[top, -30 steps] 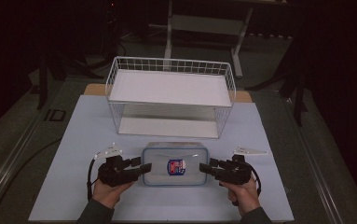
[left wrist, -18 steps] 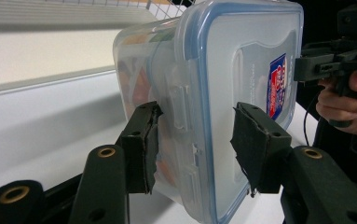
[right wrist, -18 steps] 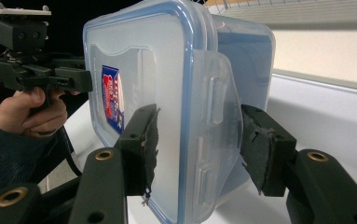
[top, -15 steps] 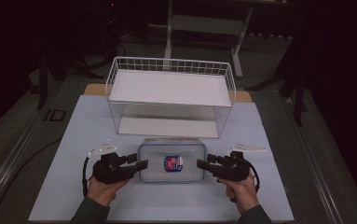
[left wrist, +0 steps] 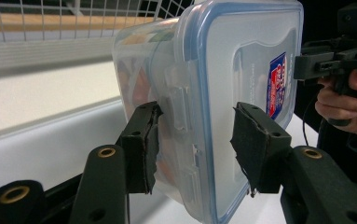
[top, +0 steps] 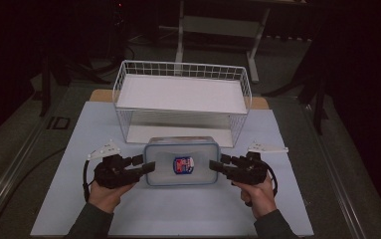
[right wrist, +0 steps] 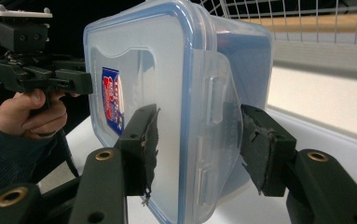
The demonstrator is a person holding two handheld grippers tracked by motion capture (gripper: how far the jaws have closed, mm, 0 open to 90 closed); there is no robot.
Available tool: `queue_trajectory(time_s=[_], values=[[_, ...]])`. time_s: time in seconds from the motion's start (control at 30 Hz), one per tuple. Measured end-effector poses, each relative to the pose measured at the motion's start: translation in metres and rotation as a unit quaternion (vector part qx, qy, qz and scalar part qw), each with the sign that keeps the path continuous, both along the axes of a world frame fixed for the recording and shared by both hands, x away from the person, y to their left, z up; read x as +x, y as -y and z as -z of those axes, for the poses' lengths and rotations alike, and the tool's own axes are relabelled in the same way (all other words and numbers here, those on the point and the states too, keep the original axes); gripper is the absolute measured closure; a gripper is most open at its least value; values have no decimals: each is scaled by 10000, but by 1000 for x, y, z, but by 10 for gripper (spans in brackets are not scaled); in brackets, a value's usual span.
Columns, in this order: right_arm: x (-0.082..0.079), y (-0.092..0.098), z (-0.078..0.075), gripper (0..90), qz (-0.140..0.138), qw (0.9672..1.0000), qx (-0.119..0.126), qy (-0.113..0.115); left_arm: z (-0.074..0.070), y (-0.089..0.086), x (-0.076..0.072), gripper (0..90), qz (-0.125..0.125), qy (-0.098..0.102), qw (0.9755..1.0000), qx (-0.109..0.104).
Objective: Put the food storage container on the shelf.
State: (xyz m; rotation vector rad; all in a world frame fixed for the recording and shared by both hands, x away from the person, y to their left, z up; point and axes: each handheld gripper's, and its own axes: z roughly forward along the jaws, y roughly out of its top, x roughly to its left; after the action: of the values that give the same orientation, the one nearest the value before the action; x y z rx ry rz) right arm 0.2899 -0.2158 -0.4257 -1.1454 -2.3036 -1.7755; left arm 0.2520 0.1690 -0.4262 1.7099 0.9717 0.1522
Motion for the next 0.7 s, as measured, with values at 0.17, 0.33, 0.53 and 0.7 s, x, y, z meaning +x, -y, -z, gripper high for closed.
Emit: queue_trajectory(time_s=[0.17, 0.33, 0.53, 0.7], values=[[3, 0, -9, 486, 10, 9999, 11, 107, -7, 0, 3, 514, -8, 53, 10000, -20], [6, -1, -18, 487, 35, 9998, 24, 205, -13, -1, 7, 514, -8, 95, 9999, -54], [10, -3, -27, 487, 58, 9994, 56, 332, -19, -4, 10, 513, -42, 151, 9998, -121], [13, -5, -32, 487, 55, 9992, 87, 380, -26, -6, 12, 514, -52, 221, 9997, -98]])
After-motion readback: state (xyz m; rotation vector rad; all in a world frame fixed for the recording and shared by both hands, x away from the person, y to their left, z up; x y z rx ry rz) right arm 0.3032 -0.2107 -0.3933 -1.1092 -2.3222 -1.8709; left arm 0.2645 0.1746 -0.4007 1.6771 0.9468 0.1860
